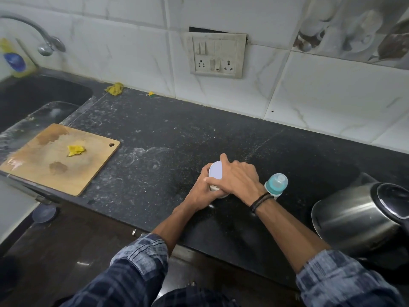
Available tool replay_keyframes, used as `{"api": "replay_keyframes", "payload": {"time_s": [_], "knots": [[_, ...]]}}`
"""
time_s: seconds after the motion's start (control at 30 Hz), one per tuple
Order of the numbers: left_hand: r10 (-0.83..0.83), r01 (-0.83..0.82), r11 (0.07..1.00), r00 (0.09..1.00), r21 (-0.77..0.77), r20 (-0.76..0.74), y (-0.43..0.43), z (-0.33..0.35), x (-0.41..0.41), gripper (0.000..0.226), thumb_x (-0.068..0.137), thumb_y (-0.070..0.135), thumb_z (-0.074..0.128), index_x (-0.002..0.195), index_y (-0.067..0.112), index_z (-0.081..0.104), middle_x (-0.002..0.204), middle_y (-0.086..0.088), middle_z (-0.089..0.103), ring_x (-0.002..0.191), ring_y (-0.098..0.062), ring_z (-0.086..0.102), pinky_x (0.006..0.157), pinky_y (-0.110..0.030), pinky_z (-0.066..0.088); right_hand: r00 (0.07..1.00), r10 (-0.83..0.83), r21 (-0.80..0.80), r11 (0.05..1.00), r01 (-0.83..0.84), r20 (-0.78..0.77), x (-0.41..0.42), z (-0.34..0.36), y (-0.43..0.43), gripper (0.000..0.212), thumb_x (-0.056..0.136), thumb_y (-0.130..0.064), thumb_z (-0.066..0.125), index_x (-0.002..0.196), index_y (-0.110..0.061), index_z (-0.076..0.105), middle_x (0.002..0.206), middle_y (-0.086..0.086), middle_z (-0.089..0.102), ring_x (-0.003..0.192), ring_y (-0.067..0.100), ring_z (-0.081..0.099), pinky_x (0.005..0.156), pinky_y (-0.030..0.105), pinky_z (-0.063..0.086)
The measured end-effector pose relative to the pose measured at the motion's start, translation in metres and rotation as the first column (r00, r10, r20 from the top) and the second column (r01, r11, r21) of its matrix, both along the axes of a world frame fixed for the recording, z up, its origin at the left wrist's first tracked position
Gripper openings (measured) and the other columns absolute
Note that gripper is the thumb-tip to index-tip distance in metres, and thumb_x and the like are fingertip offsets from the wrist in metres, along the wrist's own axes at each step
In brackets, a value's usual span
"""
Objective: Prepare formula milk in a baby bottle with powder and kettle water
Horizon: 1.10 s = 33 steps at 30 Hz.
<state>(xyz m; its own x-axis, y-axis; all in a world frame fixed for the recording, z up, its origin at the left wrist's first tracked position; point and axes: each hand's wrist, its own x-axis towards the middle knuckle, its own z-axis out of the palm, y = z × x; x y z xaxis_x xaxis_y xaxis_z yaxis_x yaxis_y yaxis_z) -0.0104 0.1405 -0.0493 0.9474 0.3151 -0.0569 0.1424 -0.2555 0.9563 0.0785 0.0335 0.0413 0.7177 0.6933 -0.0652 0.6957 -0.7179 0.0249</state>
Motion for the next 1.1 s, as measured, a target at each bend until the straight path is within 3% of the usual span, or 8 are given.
{"api": "replay_keyframes", "payload": {"time_s": [0.1, 0.2, 0.37, 0.53, 0.83, 0.93, 1.0, 1.1], "knots": [[0.016, -0.016, 1.000, 1.000, -0.026, -0.001, -0.002, -0.002, 0.000, 0.093, 0.068, 0.049, 0.087, 0.138, 0.049, 0.026, 0.133, 0.020, 0.046, 0.118, 0.008, 0.054, 0.093, -0.023, 0.054, 0.995, 0.092, -0.011, 0.996, -0.093, -0.024, 0.009, 0.003, -0.006, 0.087, 0.078, -0.093, 0.042, 0.136, -0.028, 0.040, 0.106, 0.011, 0.071, 0.095, 0.034, 0.069, 0.070, 0.039, 0.038], [0.032, -0.031, 0.999, 0.999, -0.013, 0.015, -0.003, -0.005, 0.001, 0.096, 0.068, 0.047, 0.088, 0.142, 0.040, 0.027, 0.132, 0.026, 0.047, 0.119, 0.008, 0.053, 0.093, -0.021, 0.053, 0.991, 0.123, 0.064, 0.990, -0.126, 0.047, 0.008, -0.002, -0.010, 0.075, 0.082, -0.086, 0.041, 0.133, -0.030, 0.042, 0.098, 0.010, 0.072, 0.087, 0.032, 0.069, 0.068, 0.038, 0.037], [0.085, -0.090, 0.994, 0.994, 0.063, 0.073, -0.007, -0.012, 0.003, 0.097, 0.069, 0.040, 0.092, 0.148, 0.021, 0.039, 0.130, 0.049, 0.040, 0.123, 0.002, 0.055, 0.101, -0.035, 0.055, 0.985, 0.036, 0.187, 0.980, -0.068, 0.166, -0.003, -0.013, -0.005, 0.058, 0.082, -0.074, 0.040, 0.116, -0.028, 0.049, 0.072, 0.005, 0.070, 0.067, 0.031, 0.067, 0.060, 0.035, 0.034], [0.101, -0.114, 0.985, 0.989, 0.126, 0.109, -0.009, -0.014, 0.004, 0.092, 0.071, 0.046, 0.090, 0.147, 0.021, 0.045, 0.131, 0.048, 0.042, 0.120, -0.006, 0.060, 0.098, -0.044, 0.056, 0.979, -0.061, 0.224, 0.974, 0.016, 0.194, -0.011, -0.020, -0.002, 0.063, 0.081, -0.075, 0.035, 0.113, -0.024, 0.052, 0.069, 0.008, 0.070, 0.063, 0.033, 0.066, 0.060, 0.035, 0.035], [0.085, -0.094, 0.984, 0.994, 0.152, 0.067, -0.009, 0.002, -0.002, 0.102, 0.065, 0.057, 0.089, 0.149, 0.025, 0.041, 0.129, 0.057, 0.033, 0.118, -0.002, 0.058, 0.099, -0.041, 0.057, 0.980, -0.115, 0.240, 0.968, 0.075, 0.161, -0.017, -0.015, -0.002, 0.071, 0.082, -0.082, 0.031, 0.113, -0.022, 0.050, 0.073, 0.008, 0.072, 0.067, 0.034, 0.069, 0.060, 0.035, 0.038], [0.034, -0.037, 0.993, 0.999, 0.114, 0.032, -0.005, 0.011, -0.002, 0.093, 0.063, 0.052, 0.094, 0.141, 0.041, 0.044, 0.131, 0.052, 0.035, 0.118, 0.010, 0.055, 0.098, -0.043, 0.058, 0.981, -0.134, 0.199, 0.974, 0.105, 0.138, -0.017, -0.013, -0.009, 0.090, 0.077, -0.097, 0.025, 0.120, -0.023, 0.050, 0.088, 0.008, 0.074, 0.078, 0.033, 0.070, 0.064, 0.038, 0.039], [-0.005, 0.003, 0.995, 1.000, 0.099, 0.019, -0.003, 0.019, -0.007, 0.098, 0.058, 0.051, 0.095, 0.138, 0.057, 0.039, 0.139, 0.044, 0.037, 0.127, 0.006, 0.051, 0.105, -0.044, 0.054, 0.981, -0.156, 0.204, 0.970, 0.131, 0.113, -0.023, -0.005, -0.015, 0.098, 0.074, -0.101, 0.023, 0.127, -0.024, 0.049, 0.100, 0.009, 0.075, 0.086, 0.034, 0.071, 0.067, 0.039, 0.042], [-0.071, 0.073, 0.994, 0.997, 0.086, -0.033, 0.015, 0.028, -0.016, 0.142, 0.051, 0.060, 0.092, 0.164, 0.030, 0.011, 0.168, 0.012, 0.018, 0.155, -0.013, 0.023, 0.126, -0.045, 0.028, 0.978, -0.191, 0.268, 0.949, 0.164, 0.079, -0.028, 0.010, -0.032, 0.112, 0.071, -0.103, 0.014, 0.148, -0.026, 0.041, 0.124, 0.010, 0.069, 0.103, 0.035, 0.069, 0.079, 0.044, 0.050]]}}
